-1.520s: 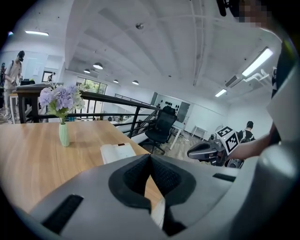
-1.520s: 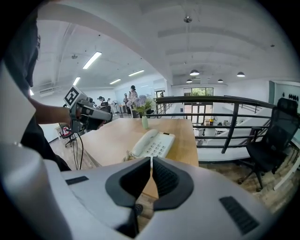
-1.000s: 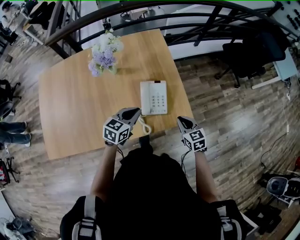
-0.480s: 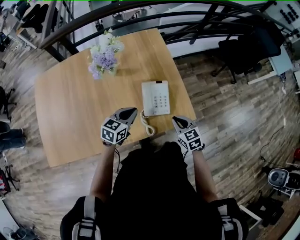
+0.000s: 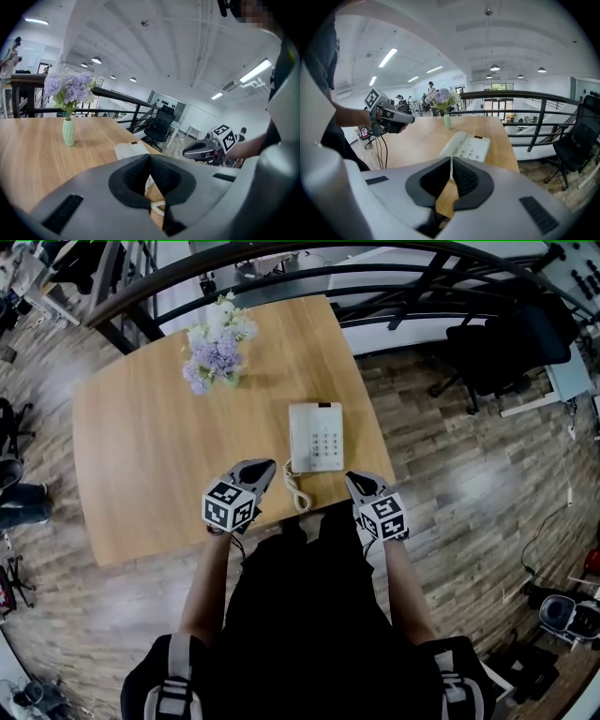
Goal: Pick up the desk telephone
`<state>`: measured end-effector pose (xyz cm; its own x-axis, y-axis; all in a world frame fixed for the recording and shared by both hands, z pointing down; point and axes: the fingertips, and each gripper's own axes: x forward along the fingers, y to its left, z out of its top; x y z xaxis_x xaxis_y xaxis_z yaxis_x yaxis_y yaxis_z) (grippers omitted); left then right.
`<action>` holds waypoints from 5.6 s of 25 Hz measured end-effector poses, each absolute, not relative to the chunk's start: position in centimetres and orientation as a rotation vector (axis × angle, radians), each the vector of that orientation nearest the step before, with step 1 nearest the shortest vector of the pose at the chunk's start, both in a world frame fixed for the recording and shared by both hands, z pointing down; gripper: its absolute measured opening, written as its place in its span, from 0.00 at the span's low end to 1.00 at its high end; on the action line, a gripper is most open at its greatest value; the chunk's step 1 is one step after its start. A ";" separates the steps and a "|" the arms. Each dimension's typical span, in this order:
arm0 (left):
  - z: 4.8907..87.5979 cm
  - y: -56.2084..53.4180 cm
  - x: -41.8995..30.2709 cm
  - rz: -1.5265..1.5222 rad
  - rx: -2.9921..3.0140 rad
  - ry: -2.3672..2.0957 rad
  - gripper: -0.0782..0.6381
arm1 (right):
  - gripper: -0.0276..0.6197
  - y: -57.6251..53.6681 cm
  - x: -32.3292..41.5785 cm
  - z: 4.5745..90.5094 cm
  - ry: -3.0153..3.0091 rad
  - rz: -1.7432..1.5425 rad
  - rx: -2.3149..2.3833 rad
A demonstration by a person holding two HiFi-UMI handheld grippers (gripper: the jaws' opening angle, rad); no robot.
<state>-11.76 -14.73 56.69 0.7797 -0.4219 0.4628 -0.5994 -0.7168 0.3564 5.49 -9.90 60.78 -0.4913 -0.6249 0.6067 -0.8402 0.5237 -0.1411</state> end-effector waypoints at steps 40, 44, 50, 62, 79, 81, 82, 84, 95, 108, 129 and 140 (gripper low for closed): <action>69.1 -18.4 -5.8 0.439 2.066 -0.627 0.52 | 0.10 -16.7 7.7 71.9 -2.209 0.853 0.925; 70.5 -19.1 -5.4 0.466 2.060 -0.643 0.57 | 0.27 -16.7 7.4 72.5 -2.227 0.889 0.905; 71.5 -19.8 -4.5 0.521 2.071 -0.653 0.63 | 0.32 -17.6 7.4 73.0 -2.252 0.946 0.905; 73.0 -21.1 -4.2 0.500 2.028 -0.634 0.64 | 0.42 -18.9 6.8 74.8 -2.240 1.068 0.881; 74.4 -21.6 -2.9 0.536 2.004 -0.535 0.65 | 0.42 -20.8 5.8 75.3 -2.299 1.229 0.871; 74.4 -21.6 -2.9 0.536 2.002 -0.527 0.65 | 0.42 -20.8 5.7 75.4 -2.291 1.245 0.862; 74.4 -21.6 -2.9 0.536 2.001 -0.526 0.65 | 0.42 -20.8 5.7 75.4 -2.288 1.248 0.861; 74.4 -21.6 -2.9 0.530 1.999 -0.529 0.65 | 0.43 -20.8 5.7 75.5 -2.284 1.255 0.863; 74.4 -21.9 -2.9 0.495 1.987 -0.545 0.65 | 0.43 -20.9 5.8 75.6 -2.273 1.273 0.860; 74.5 -22.0 -3.0 0.486 1.967 -0.572 0.65 | 0.41 -21.1 6.2 75.7 -2.265 1.327 0.921; 72.0 -20.1 -4.9 0.462 1.995 -0.604 0.65 | 0.40 -18.3 4.5 73.4 -2.286 1.375 1.069; 65.4 -20.5 -5.6 0.397 2.120 -0.608 0.65 | 0.39 -18.9 3.9 66.3 -2.395 1.182 1.136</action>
